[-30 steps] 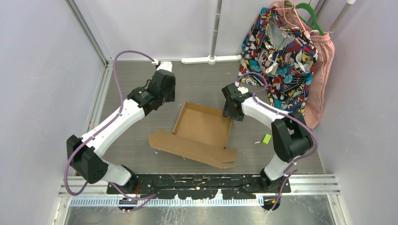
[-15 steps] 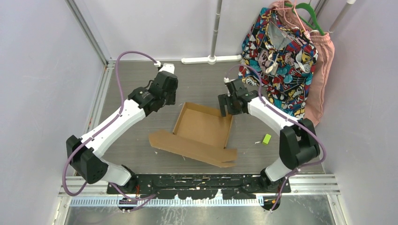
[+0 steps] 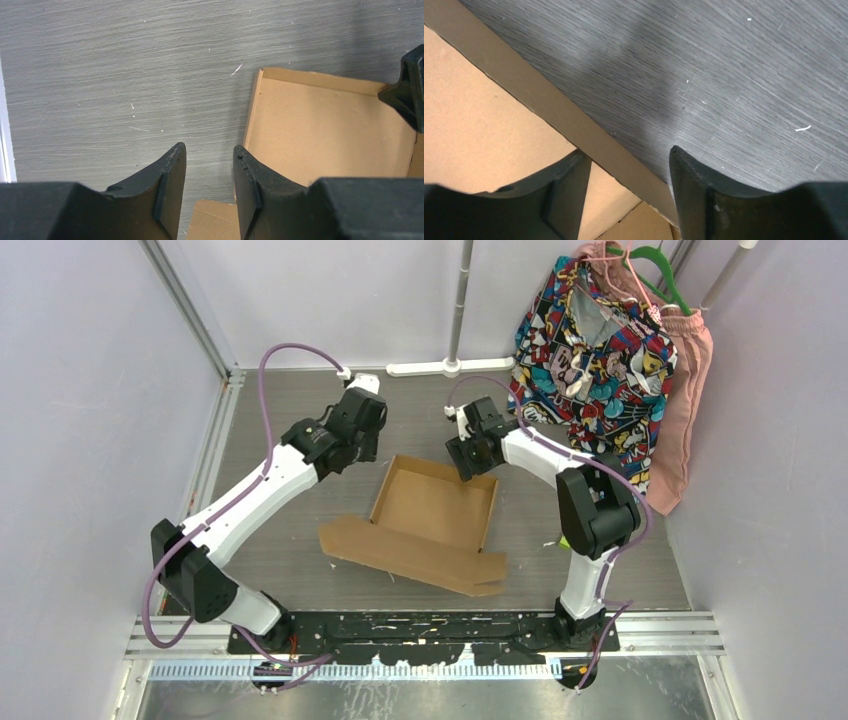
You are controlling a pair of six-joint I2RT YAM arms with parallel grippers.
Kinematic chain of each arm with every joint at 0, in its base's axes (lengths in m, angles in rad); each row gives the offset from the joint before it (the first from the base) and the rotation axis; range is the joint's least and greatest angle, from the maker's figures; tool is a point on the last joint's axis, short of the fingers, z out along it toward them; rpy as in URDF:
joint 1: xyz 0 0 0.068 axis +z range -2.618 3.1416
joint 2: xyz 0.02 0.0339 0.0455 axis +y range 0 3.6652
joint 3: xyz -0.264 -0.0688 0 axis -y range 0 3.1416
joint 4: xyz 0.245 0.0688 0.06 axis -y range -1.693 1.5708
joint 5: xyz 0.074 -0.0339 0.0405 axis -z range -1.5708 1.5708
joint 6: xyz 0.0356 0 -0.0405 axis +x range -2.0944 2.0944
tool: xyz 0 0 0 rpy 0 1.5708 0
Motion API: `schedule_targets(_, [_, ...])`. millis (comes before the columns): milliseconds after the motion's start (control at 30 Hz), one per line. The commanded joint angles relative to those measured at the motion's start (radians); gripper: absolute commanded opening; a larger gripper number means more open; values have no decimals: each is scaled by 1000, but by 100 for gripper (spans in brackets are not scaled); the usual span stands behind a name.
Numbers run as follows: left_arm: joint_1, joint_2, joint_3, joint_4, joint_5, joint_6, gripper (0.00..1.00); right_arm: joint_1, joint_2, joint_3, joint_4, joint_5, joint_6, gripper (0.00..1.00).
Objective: Fold the paper box
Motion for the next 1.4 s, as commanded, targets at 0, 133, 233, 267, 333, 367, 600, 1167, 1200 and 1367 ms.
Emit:
schedule_targets(0, [-7, 1, 48, -4, -27, 10, 41, 0, -3, 51, 19, 1, -5, 56])
schedule_targets(133, [-8, 0, 46, -1, -28, 11, 40, 3, -3, 49, -1, 25, 34, 46])
schedule_targets(233, [-9, -5, 35, 6, -25, 10, 40, 9, -8, 43, -10, 99, 72, 43])
schedule_targets(267, [-8, -8, 34, 8, -24, 9, 40, 9, -9, 40, -17, 110, 87, 41])
schedule_targets(333, [-10, -10, 30, 8, -25, 7, 40, 8, -13, 29, -24, 148, 140, 35])
schedule_targets(367, [-11, -14, 28, 7, -26, 7, 40, 9, -16, 23, -26, 167, 170, 34])
schedule_targets(600, [-13, -43, 28, -2, -36, 5, 41, 9, -57, -43, -37, 240, 404, 34])
schedule_targets(1167, [20, 56, 630, -269, -83, 78, 45, 30, -236, -264, -61, 300, 902, 20])
schedule_targets(1200, [21, 60, 644, -279, -82, 74, 45, 36, -254, -295, -35, 287, 936, 21])
schedule_targets(1367, [19, 18, 578, -255, -56, 37, 45, 101, -329, -417, 67, 287, 1071, 42])
